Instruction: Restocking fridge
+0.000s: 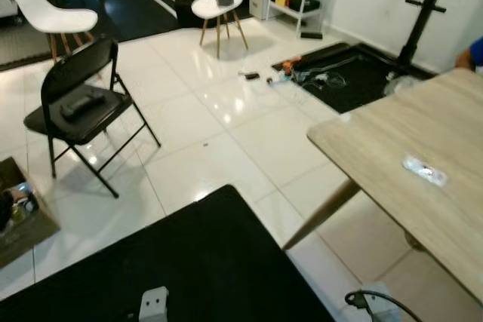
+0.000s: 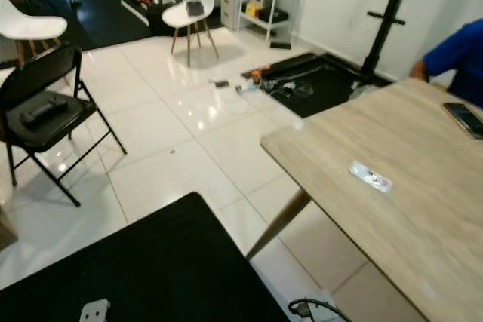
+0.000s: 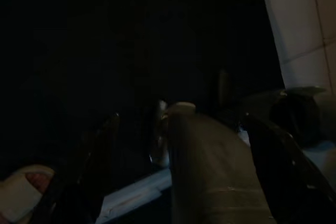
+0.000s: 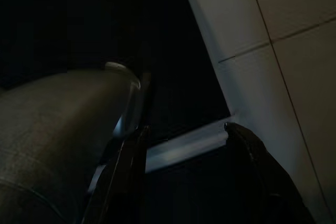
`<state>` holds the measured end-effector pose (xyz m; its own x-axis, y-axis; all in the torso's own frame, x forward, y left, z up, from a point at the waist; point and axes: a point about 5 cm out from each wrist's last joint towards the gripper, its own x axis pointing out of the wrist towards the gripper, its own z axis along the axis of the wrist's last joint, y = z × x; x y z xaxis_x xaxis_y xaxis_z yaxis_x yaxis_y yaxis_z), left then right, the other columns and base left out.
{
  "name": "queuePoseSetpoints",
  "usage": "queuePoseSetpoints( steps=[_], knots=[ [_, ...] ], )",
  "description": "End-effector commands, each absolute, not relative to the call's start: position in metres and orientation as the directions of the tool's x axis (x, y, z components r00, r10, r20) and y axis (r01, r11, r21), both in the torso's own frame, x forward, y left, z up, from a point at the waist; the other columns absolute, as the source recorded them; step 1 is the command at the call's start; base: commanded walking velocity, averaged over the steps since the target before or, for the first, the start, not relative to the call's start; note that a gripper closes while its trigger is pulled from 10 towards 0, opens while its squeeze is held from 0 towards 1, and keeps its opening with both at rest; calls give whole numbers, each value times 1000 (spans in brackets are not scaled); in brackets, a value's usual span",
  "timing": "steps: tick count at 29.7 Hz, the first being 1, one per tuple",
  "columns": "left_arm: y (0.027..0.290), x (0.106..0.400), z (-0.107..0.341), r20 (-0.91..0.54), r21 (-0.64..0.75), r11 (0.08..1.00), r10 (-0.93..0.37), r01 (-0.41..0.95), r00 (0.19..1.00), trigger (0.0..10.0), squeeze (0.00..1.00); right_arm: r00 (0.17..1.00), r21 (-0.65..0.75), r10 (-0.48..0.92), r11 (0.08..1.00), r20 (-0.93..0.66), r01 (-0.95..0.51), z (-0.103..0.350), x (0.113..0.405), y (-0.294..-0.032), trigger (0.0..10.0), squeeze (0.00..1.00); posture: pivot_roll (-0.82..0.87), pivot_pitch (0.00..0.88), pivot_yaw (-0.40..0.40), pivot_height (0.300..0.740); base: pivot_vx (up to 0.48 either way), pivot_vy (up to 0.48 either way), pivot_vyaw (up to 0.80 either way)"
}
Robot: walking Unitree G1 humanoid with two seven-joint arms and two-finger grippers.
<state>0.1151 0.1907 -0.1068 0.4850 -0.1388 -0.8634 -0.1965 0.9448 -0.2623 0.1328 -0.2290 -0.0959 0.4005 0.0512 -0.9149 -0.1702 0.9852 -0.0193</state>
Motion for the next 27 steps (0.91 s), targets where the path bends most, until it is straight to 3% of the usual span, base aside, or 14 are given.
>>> queuePoseSetpoints(
  steps=[1,7,21,27],
  knots=[
    [194,116,-106,-864,-251,947,-125,-202,487,10000,0,381,-23,42,986,-924,-164,-98,127,-230,10000,0,-35,0,22,740,0,0,-775],
    [196,117,-106,-863,-248,948,-123,-200,490,10000,0,392,-7,54,988,-918,-153,-98,128,-228,10000,0,-35,0,22,740,0,0,-720],
    [200,116,-105,-864,-235,946,-97,-225,494,10000,0,400,-2,92,973,-912,-230,-94,138,-225,10000,0,-38,0,20,740,0,0,0],
    [208,115,-105,-866,-211,945,-62,-252,496,10000,0,349,-35,44,975,-936,-219,-97,127,-232,10000,0,-38,0,20,740,0,0,-775]
  ],
)
